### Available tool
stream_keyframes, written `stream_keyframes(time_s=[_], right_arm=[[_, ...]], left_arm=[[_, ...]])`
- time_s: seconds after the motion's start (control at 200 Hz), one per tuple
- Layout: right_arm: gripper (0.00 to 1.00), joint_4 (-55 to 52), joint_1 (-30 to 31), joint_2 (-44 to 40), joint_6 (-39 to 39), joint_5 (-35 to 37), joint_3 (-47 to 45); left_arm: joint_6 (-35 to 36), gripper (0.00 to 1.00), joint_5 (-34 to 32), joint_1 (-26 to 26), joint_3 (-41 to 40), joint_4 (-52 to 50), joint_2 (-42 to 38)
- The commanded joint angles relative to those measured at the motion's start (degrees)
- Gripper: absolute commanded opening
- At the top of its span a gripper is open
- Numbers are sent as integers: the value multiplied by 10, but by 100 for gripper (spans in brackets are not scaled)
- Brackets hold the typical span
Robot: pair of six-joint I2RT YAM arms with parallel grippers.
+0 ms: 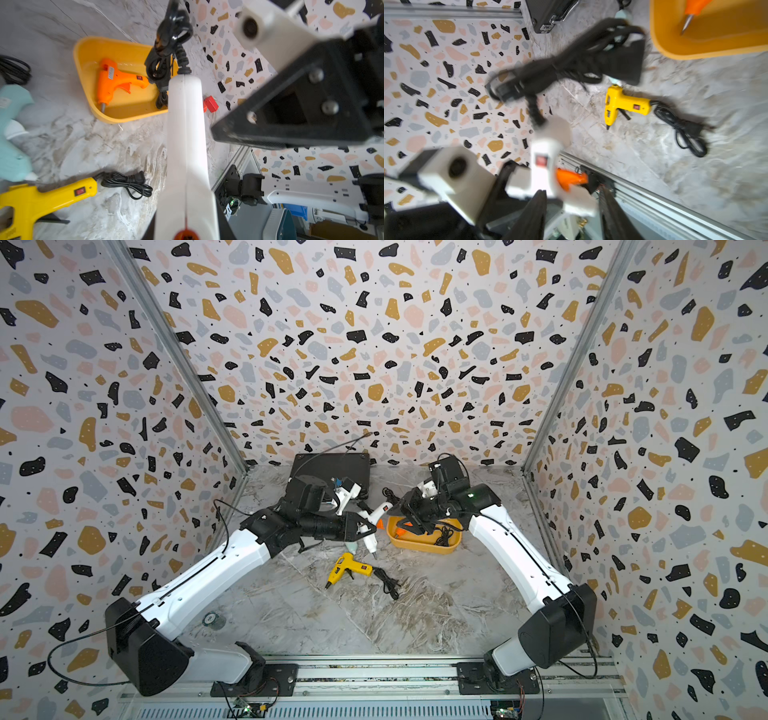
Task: Put the hot melt glue gun into the storage box
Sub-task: Pick up the hot melt adhesive gun from the center of the board, then place the hot melt adhesive gun in the storage box.
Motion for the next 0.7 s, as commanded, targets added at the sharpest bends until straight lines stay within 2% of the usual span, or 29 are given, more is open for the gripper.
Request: stream_keyframes(time_s=[0.0,0.195,0.385,0.696], right_arm=[[51,-170,-13,-42,-175,39,46],[55,-302,-21,-91,-306,116,47],[55,-367,-31,-139,-362,195,41],[56,-411,-46,-173,-412,260,31]], left_arm=[[80,0,83,36,90,-29,53],[148,0,169,56,252,-129,204],[187,0,238,55,400,-219,340],[166,0,358,44,426,-171,431]])
